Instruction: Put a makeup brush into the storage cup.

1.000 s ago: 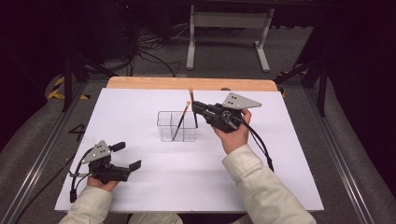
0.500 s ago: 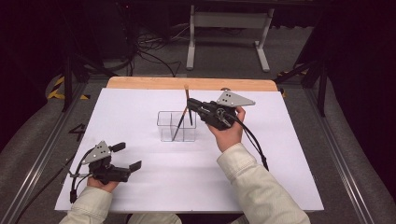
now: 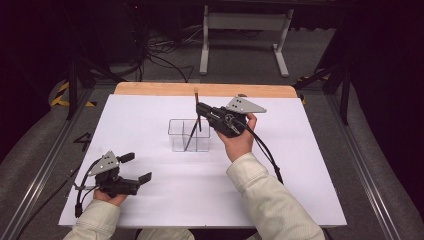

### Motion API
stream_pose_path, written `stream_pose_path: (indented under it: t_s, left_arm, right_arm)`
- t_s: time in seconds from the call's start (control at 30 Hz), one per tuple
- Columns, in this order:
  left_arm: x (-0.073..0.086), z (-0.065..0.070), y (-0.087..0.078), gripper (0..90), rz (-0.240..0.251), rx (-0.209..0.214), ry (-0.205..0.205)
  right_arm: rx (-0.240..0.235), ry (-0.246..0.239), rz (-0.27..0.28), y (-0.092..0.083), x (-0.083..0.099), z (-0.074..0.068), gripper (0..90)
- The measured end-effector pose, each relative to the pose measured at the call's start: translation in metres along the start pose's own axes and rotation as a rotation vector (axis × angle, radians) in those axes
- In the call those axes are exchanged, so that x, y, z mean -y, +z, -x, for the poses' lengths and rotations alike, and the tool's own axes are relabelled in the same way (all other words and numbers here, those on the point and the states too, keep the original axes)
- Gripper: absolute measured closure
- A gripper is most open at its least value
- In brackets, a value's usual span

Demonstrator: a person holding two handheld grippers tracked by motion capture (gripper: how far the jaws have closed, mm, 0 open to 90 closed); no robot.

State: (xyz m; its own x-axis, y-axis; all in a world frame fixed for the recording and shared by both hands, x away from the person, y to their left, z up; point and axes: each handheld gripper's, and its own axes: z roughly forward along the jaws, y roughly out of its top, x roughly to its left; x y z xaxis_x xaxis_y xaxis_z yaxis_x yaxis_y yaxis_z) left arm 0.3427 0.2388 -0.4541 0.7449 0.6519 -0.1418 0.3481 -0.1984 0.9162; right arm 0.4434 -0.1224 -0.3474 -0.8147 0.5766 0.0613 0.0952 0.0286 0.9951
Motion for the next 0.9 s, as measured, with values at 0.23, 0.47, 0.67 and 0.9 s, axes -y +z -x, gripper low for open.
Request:
stream_pose_path:
  t_s: [0.23,0.47,0.67,0.9]
  left_arm:
    - [0.000,0.000,0.000,0.4,0.001,0.005,0.003]
    - [0.000,0.001,0.000,0.4,0.002,0.001,0.005]
    - [0.000,0.001,0.001,0.4,0.000,0.003,0.001]
    - [0.000,0.000,0.000,0.4,0.002,0.006,0.003]
  right_arm:
    - [0.015,0.009,-0.001,0.006,0.005,0.000,82.5]
    - [0.022,0.006,0.005,0.011,0.009,-0.002,82.6]
    - [0.024,0.002,0.003,0.017,0.012,-0.005,82.5]
    - [0.037,-0.004,-0.022,0.025,0.020,-0.007,82.5]
